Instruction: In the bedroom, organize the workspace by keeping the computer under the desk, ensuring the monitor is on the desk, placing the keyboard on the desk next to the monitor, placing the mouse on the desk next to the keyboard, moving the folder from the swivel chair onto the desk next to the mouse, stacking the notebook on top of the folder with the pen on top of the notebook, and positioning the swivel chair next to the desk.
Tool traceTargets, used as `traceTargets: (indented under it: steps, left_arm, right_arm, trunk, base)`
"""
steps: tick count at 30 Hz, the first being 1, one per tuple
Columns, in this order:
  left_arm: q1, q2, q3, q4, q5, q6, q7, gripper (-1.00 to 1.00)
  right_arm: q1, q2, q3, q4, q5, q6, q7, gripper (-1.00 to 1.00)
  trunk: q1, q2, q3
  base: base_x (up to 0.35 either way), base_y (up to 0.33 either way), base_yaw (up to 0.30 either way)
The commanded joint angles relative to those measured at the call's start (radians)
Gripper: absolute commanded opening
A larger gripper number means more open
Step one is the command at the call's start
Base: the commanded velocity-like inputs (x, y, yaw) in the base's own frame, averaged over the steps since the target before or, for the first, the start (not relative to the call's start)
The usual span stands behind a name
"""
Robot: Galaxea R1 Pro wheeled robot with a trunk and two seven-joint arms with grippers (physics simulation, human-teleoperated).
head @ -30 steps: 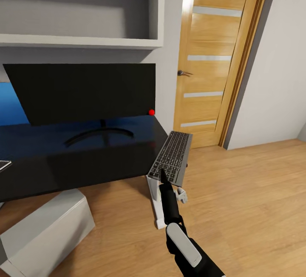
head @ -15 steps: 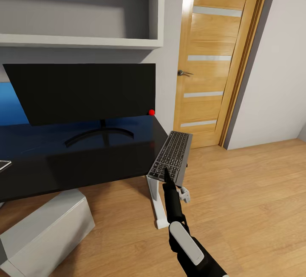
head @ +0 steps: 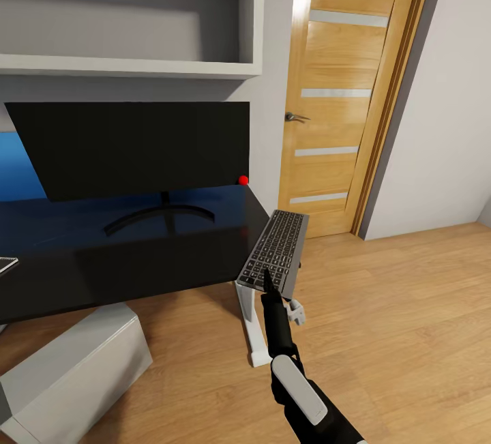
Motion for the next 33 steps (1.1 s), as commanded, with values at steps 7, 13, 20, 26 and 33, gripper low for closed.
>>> traceTargets:
  steps: [7,13,20,26,33]
  left_arm:
    - [0.000,0.001,-0.005,-0.001,0.005,-0.003,0.007,1.00]
    - [0.001,0.001,-0.005,-0.001,0.005,-0.003,0.007,1.00]
    - [0.000,0.001,-0.005,-0.001,0.005,-0.003,0.008,1.00]
    - [0.001,0.002,-0.005,-0.001,0.005,-0.003,0.012,1.00]
    - [0.000,0.002,-0.004,-0.001,0.006,-0.003,0.017,1.00]
  right_arm:
    - [-0.001,0.000,0.003,0.001,-0.011,-0.004,0.006,1.00]
    - [-0.001,0.000,0.003,0.001,-0.009,-0.004,0.005,-1.00]
    - [-0.001,0.001,0.004,0.001,-0.010,-0.006,0.006,-1.00]
    - [-0.001,0.001,0.004,0.001,-0.009,-0.006,0.007,-1.00]
    - [-0.001,-0.001,0.004,0.001,-0.009,-0.006,0.007,-1.00]
  trunk:
    - [0.000,0.000,-0.001]
    - [0.000,0.000,-0.001]
    - [0.000,0.000,-0.001]
    - [0.000,0.000,-0.001]
    - [-0.008,0.014,0.006]
  base:
    - [0.000,0.000,0.000]
    - [0.000,0.000,0.000]
    - [0.000,0.000,0.000]
    - [0.000,0.000,0.000]
    - [0.000,0.000,0.000]
